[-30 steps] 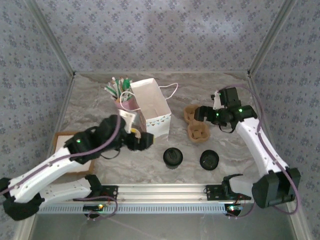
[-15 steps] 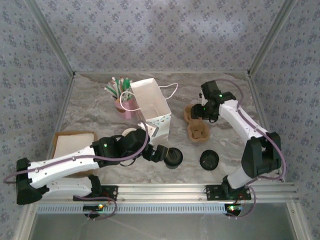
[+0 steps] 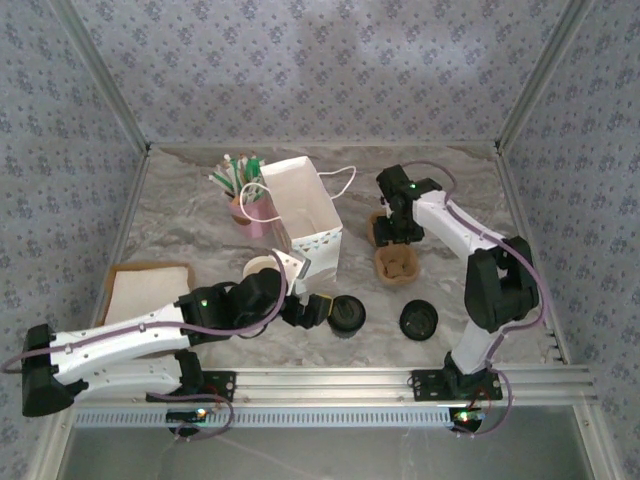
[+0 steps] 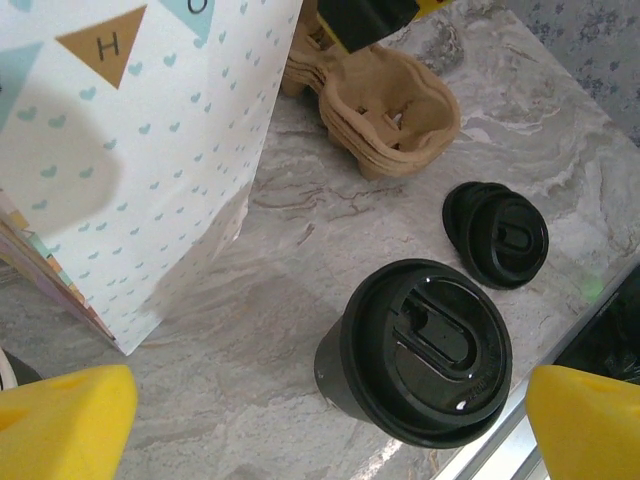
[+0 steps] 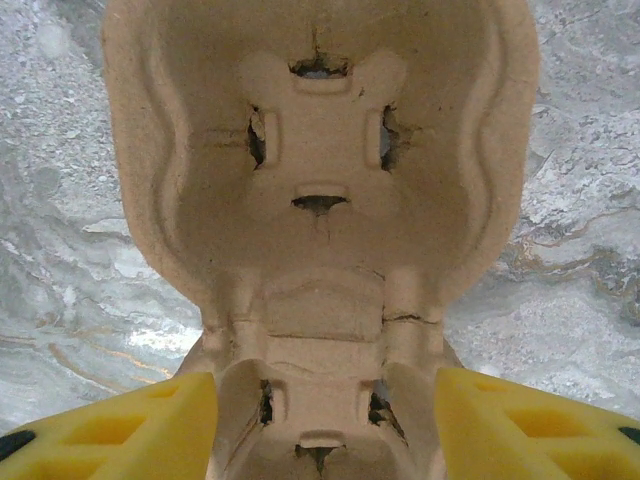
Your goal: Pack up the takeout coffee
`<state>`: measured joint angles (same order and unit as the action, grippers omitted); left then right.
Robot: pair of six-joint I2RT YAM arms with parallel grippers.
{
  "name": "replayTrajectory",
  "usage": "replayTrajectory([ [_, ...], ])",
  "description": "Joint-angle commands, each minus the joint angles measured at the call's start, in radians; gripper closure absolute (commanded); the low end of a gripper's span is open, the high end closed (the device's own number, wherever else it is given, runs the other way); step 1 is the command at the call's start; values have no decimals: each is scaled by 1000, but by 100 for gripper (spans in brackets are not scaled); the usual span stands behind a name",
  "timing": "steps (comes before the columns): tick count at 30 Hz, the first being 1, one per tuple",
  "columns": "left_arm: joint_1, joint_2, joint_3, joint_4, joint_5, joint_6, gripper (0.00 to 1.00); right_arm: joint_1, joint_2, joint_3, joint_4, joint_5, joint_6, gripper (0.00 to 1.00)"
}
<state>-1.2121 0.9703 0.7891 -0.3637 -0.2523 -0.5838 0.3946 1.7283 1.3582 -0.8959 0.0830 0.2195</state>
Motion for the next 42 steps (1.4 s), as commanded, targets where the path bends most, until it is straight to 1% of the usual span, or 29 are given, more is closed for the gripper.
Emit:
replayTrajectory([
  [1,-6,3,12,28,-18,17,0,7,21,34,-40,12,-11,39],
  [3,-6,4,12,28,-18,19,0,10,28,39,-40,12,-10,39],
  [6,-6,8,13,26,-18,22,1,12,44,50,-49,11,-9,43],
  [10,-6,11,18,21,-18,27,1,18,71,60,-63,13,-6,45],
  [23,-6,12,27,1,-31,36,1,22,108,71,-83,43,4,46],
  [26,-6,16,28,0,-32,38,1,21,114,74,-86,49,5,48],
  [33,-6,26,34,-3,-33,39,1,15,124,79,-85,49,8,51],
  [42,-5,30,38,-6,-33,39,0,9,123,82,-81,40,11,50],
])
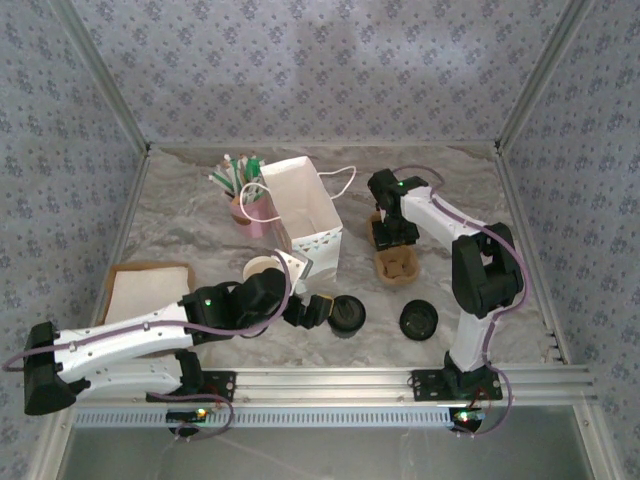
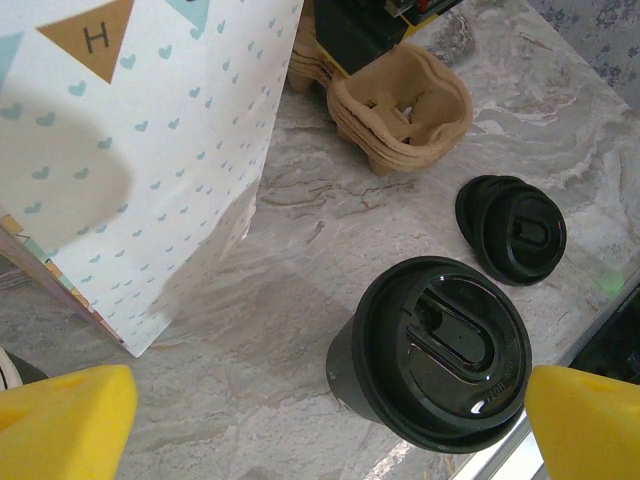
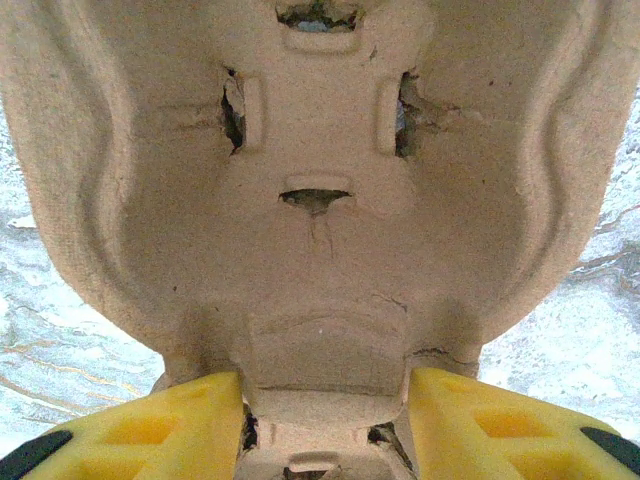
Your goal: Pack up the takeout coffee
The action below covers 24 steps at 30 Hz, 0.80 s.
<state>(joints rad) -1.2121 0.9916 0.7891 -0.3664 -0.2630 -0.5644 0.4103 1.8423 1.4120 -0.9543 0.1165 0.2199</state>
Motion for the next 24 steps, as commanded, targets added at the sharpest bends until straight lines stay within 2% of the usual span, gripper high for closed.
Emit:
replayTrajectory([
  [1,-5,9,37,-4,-24,20,1,-8,9,29,-23,5,10,50],
  [18,-5,25,44,0,-22,20,1,-28,6,26,-2,-38,10,52],
  [24,-6,24,44,-1,-21,17,0,-31,3,25,-5,-45,7,60],
])
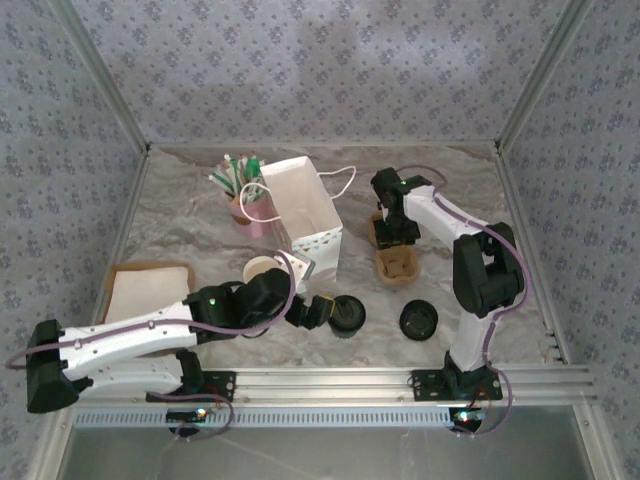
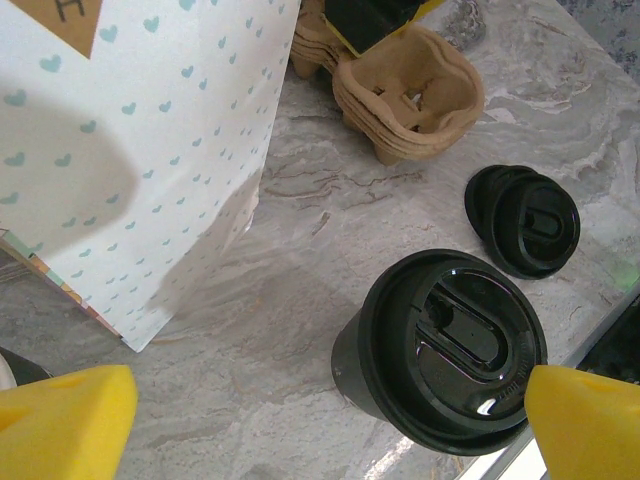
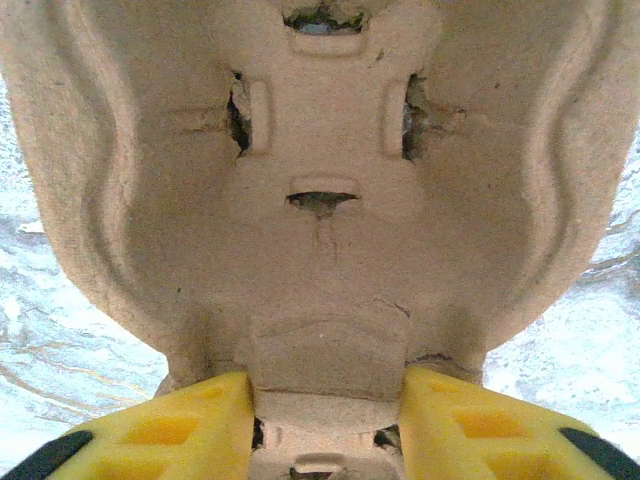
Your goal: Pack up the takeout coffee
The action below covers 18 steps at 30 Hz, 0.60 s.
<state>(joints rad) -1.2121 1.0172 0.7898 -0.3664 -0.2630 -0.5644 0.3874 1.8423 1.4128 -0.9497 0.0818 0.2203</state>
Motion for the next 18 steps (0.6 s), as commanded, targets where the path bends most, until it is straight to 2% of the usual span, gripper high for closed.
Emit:
replayTrajectory([
  [1,-5,-1,45,-3,-21,17,1,-9,1,25,-10,-10,6,60],
  [18,-5,17,61,-2,-11,15,1,-31,-59,10,-11,-63,1,62],
])
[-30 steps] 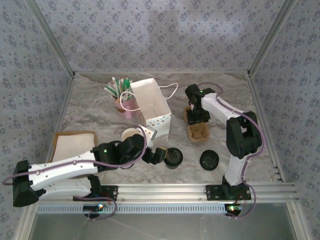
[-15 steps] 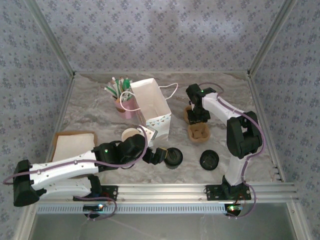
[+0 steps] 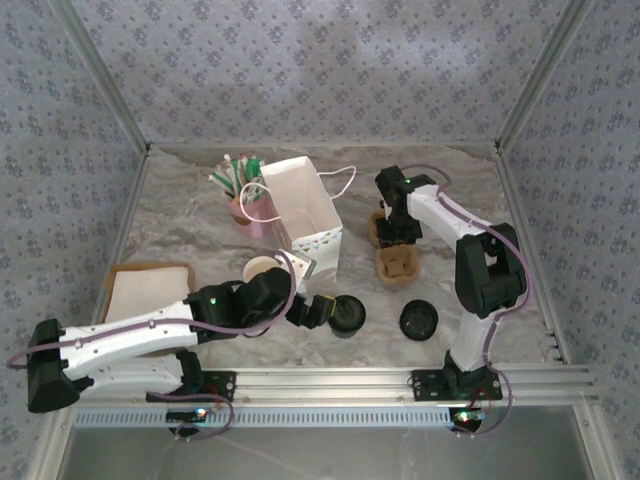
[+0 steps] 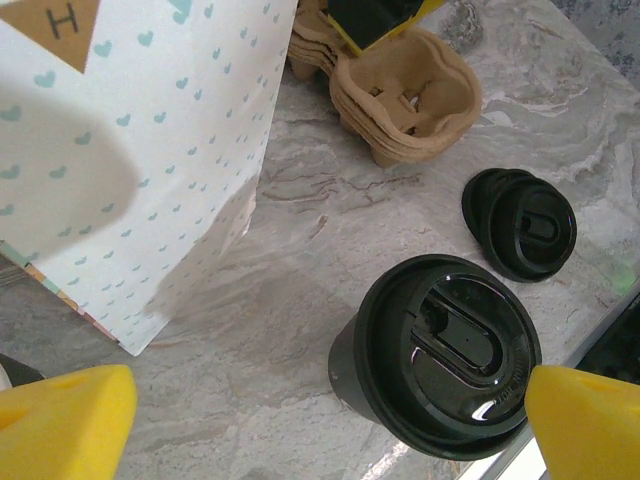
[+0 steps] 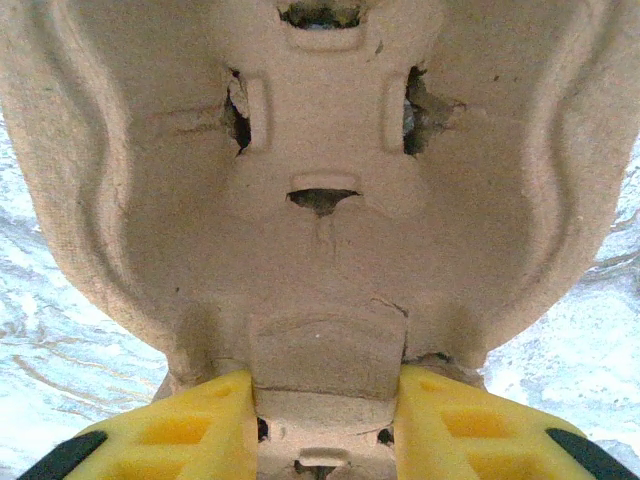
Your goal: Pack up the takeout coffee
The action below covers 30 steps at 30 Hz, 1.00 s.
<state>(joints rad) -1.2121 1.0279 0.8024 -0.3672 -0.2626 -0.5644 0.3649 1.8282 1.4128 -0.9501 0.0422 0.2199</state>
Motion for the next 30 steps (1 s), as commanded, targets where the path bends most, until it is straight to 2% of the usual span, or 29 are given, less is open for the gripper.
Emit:
replayTrajectory([
  [1,-6,7,50,-1,-11,15,0,-11,-46,9,-10,-28,0,62],
  [17,-6,-2,97,-32,-32,16,1,-32,-128,-14,-16,-51,-5,63],
  [22,-6,-14,183,-129,-87,12,1,-35,-192,-16,-28,-61,-5,63],
  [30,-1,-11,417,-356,-220,28,1,-35,-314,20,-77,-87,-2,63],
])
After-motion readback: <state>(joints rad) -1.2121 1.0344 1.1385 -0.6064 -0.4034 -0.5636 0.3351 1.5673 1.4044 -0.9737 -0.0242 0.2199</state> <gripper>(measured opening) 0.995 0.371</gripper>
